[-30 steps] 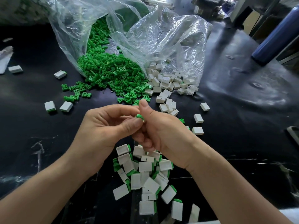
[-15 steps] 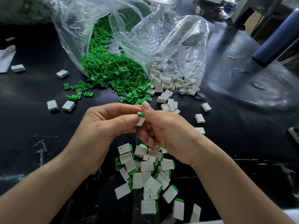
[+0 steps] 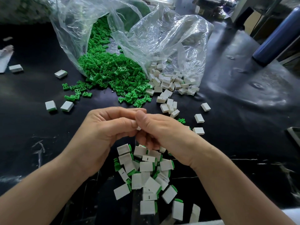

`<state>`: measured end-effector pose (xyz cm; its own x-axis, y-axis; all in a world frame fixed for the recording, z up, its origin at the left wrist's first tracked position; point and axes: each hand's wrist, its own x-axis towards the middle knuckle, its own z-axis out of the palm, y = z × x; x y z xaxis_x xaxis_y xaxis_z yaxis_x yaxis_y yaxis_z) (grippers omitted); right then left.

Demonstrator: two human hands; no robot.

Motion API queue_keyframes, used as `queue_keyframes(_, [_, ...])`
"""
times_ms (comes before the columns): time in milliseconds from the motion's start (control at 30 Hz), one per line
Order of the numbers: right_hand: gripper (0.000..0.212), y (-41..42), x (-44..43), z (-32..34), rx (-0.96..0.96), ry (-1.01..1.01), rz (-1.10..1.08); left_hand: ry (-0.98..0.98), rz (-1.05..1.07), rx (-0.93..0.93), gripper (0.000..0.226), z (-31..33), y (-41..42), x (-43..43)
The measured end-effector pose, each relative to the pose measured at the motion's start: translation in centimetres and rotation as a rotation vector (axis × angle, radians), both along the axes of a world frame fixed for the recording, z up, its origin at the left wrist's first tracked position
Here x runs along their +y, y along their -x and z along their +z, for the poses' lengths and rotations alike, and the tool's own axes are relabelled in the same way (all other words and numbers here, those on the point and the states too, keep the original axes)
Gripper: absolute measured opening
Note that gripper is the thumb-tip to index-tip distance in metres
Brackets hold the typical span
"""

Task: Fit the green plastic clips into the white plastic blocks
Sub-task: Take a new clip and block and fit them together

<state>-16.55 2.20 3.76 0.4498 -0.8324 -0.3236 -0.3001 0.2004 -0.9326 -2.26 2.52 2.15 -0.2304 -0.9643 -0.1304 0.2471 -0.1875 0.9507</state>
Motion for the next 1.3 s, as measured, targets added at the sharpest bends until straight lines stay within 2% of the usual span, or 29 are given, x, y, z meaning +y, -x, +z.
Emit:
queue_keyframes(200, [0.034, -0.4, -0.1, -0.6, 0.089, 0.076, -0.042, 0.013, 0.020, 0.000, 0.023, 0.1, 0.1, 0.1])
queue_keyframes(300, [0.033, -0.7, 0.0, -0.7, 0.078, 0.103, -0.070, 0.012, 0.038, 0.017, 0.017, 0.0, 0.1, 0.0])
queue_keyframes(700, [0.032, -0.9, 0.2, -0.8, 0.079, 0.161, -0.098, 0.011, 0.041, 0.053, 0.021, -0.1, 0.1, 0.0])
queue_keyframes(767, [0.032, -1.0, 0.3, -0.7, 0.094, 0.177, -0.091, 0.005, 0.049, 0.068, 0.015, 0.0, 0.2, 0.1])
queue_keyframes(1300, [0.031, -1.0, 0.4, -0.5, 0.092, 0.198, -0.088, 0.036, 0.027, 0.073, 0.022, 0.0, -0.1, 0.1])
